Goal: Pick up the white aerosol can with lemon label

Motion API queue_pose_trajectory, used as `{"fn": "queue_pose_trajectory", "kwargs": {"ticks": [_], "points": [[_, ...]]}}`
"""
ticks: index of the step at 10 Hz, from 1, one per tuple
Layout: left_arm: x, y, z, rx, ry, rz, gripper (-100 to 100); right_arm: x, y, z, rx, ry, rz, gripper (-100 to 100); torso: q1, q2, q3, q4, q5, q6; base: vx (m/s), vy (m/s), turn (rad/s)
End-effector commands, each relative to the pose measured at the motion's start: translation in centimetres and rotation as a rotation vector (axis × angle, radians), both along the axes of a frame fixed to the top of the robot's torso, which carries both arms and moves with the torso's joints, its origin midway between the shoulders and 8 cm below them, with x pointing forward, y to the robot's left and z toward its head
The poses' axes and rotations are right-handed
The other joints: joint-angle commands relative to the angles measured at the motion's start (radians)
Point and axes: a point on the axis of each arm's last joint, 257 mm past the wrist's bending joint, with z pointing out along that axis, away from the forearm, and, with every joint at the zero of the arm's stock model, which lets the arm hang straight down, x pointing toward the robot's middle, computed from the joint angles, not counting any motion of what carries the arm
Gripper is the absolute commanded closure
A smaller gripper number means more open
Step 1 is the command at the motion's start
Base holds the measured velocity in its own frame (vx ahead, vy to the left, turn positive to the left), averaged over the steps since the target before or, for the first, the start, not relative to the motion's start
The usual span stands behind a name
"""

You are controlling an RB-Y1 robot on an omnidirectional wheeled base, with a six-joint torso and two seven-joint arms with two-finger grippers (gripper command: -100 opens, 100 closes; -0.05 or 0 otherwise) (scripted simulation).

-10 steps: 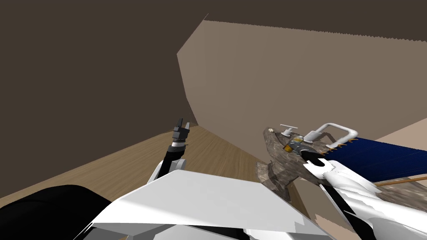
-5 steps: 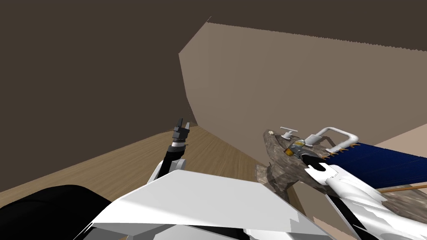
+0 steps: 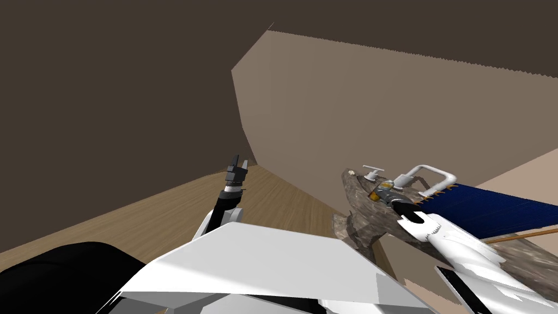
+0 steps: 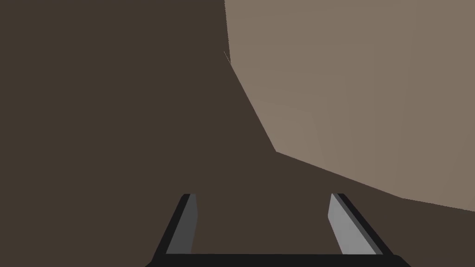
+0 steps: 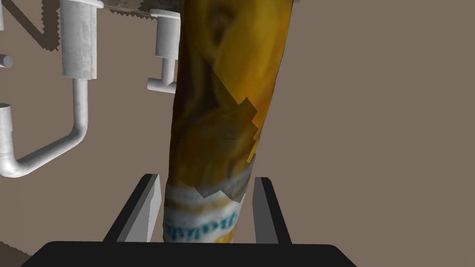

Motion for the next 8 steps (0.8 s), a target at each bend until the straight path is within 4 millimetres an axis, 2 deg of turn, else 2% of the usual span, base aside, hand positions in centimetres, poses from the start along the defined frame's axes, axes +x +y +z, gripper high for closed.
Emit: {"fn": "queue_pose_trajectory", "kwargs": {"ticks": [1, 2, 3, 4, 5, 6, 7, 8], "points": [[0.0, 0.0, 0.0, 0.000, 0.000, 0.000, 0, 2.6, 0.9, 2.4, 0.000, -0.035, 0.031, 100, 0.000, 0.000, 0.000, 0.000, 0.000, 0.000, 0.044, 0.037, -0.304], [0.0, 0.0, 0.0, 0.000, 0.000, 0.000, 0, 3.1, 1.8, 1.7, -0.007, -0.012, 0.053, 100, 0.002, -0.001, 0.000, 0.000, 0.001, 0.000, 0.040, 0.032, -0.168], [0.0, 0.0, 0.0, 0.000, 0.000, 0.000, 0, 4.8, 2.6, 3.7, -0.006, -0.042, 0.074, 100, 0.002, -0.001, -0.001, 0.000, 0.000, -0.002, 0.040, 0.024, -0.176], [0.0, 0.0, 0.0, 0.000, 0.000, 0.000, 0, 5.0, 3.1, 3.0, -0.011, -0.021, 0.088, 100, 0.002, -0.002, -0.001, 0.000, 0.001, -0.001, 0.033, 0.017, -0.144], [0.0, 0.0, 0.0, 0.000, 0.000, 0.000, 0, 6.6, 3.9, 5.0, -0.009, -0.052, 0.108, 100, 0.001, -0.001, -0.001, 0.000, 0.000, -0.002, 0.031, 0.028, -0.209], [0.0, 0.0, 0.0, 0.000, 0.000, 0.000, 0, 6.7, 4.5, 4.1, -0.015, -0.028, 0.124, 100, 0.002, -0.001, 0.000, 0.001, 0.002, -0.001, 0.027, 0.020, -0.134], [0.0, 0.0, 0.0, 0.000, 0.000, 0.000, 0, 8.3, 5.4, 6.0, -0.013, -0.056, 0.144, 100, 0.002, 0.000, 0.000, 0.000, 0.000, -0.002, 0.025, 0.024, -0.233], [0.0, 0.0, 0.0, 0.000, 0.000, 0.000, 0, 8.4, 5.9, 5.2, -0.019, -0.033, 0.158, 100, 0.002, 0.000, 0.000, 0.001, 0.002, 0.000, 0.024, 0.021, -0.119]]}}
